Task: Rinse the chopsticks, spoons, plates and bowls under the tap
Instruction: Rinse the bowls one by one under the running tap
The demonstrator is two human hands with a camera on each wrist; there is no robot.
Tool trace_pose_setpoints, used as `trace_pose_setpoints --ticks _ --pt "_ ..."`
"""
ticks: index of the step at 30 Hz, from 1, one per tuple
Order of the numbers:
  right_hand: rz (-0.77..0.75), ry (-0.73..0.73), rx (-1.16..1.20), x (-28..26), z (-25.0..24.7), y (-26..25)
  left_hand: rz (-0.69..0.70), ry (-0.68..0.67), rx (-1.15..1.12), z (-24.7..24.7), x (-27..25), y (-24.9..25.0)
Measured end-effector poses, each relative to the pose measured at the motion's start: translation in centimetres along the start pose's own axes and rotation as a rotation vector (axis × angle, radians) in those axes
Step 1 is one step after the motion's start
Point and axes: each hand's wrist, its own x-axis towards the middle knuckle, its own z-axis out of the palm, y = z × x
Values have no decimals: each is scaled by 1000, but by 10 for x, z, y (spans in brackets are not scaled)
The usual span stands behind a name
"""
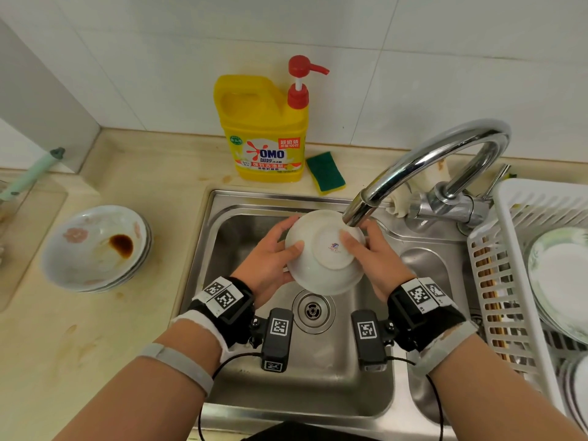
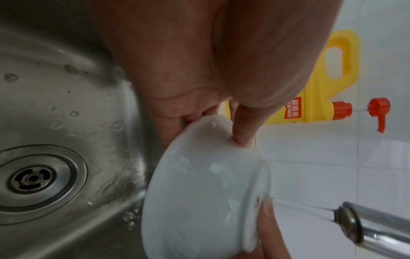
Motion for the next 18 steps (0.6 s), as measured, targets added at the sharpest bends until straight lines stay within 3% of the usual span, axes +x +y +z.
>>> trace_pose_setpoints --ticks 6,18 --pt "62 42 39 -3 6 -7 -93 44 -53 4 -1 1" --pt "123 25 -66 -2 28 -43 -58 -26 -26 4 -11 3"
